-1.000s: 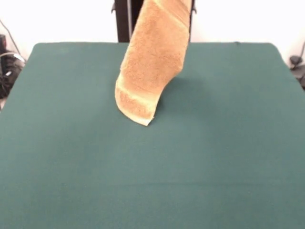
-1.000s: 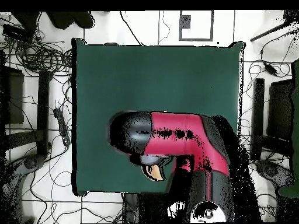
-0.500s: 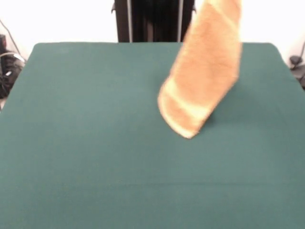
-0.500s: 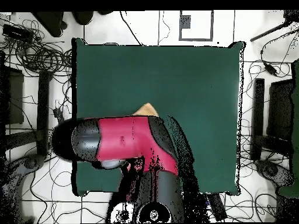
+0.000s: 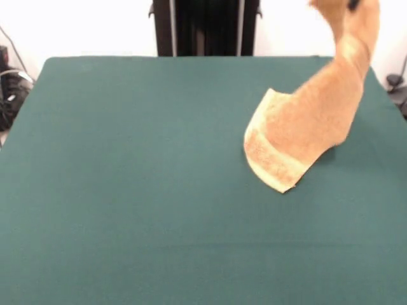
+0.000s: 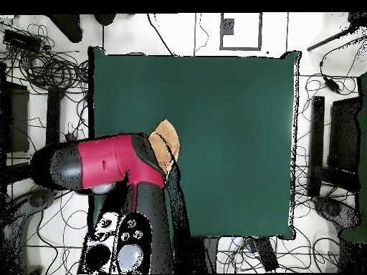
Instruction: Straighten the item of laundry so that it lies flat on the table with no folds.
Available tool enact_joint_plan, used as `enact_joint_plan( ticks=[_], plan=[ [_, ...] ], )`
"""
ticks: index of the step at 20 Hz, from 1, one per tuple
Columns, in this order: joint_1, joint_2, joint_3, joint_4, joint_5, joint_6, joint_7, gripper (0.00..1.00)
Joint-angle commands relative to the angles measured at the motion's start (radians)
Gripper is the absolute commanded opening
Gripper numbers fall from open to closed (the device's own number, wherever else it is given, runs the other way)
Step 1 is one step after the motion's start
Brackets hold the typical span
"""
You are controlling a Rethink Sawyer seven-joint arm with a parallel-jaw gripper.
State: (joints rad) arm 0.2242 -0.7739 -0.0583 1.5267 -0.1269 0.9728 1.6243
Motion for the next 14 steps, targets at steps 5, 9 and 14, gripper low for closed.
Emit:
enact_joint_plan(
  ticks=[5,9,14],
  plan=[
    [0.179,0.453,-0.024,-0.296,0.074,-0.178,0.509,0.0],
    [0.249,0.548,-0.075,-0.408,0.163,-0.159,0.648,0.0],
    [0.303,0.63,-0.085,-0.591,0.196,-0.047,0.679,0.0]
  ],
)
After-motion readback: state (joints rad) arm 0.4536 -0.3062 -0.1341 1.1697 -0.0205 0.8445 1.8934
